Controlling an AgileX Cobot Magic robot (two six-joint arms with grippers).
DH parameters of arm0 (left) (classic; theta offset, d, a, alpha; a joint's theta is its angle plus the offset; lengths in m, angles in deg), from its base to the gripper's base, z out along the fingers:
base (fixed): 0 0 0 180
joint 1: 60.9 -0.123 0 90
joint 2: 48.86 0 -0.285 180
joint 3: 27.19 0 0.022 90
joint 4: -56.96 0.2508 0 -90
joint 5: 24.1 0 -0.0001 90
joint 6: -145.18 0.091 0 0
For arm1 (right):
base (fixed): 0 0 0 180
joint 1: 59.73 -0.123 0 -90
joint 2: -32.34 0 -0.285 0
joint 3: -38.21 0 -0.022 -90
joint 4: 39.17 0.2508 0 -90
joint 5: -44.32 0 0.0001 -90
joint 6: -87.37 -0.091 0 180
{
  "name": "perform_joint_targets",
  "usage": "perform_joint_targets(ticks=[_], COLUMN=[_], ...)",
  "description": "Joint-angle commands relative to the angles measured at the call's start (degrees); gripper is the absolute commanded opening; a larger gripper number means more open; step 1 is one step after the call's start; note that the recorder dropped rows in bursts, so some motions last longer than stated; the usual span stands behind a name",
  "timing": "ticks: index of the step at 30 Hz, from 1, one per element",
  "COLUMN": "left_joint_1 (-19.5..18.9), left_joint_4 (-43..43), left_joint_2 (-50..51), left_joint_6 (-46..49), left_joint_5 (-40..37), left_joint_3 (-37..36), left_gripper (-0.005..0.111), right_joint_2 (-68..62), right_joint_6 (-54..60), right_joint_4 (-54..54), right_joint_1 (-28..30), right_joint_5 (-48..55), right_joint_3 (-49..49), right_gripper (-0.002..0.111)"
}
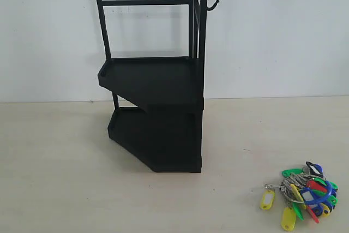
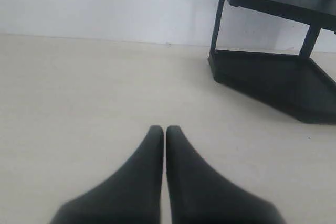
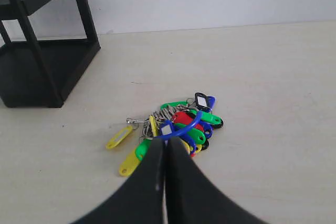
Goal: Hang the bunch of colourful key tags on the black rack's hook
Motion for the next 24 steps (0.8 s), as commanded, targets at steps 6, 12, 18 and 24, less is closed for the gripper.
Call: perform_joint_targets(ticks=[6, 12, 18, 24], left_joint_1=[0.0, 0.0, 0.0, 0.0], left_joint_4=[0.3, 0.3, 0.3, 0.3], left_joint_2=[-0.1, -0.1, -0.1, -0.1], left_joint_6=[0.2, 0.2, 0.2, 0.2], left_joint_5=[0.5, 0.5, 0.5, 0.5], left_joint_3=[0.1, 0.1, 0.1, 0.1], left_gripper=[0.004, 0.004, 0.004, 0.004], right_joint_2=[0.3, 0.3, 0.3, 0.3], right_joint_6=[0.1, 0.1, 0.1, 0.6], right_joint_4=[-0.4, -0.4, -0.4, -0.4], right_joint_1=[0.3, 0.3, 0.3, 0.3], right_joint_5=[-0.6, -0.6, -0.6, -0.4], right_joint_3=[0.0, 0.0, 0.0, 0.0], right_gripper=[0.0, 0.0, 0.0, 0.0])
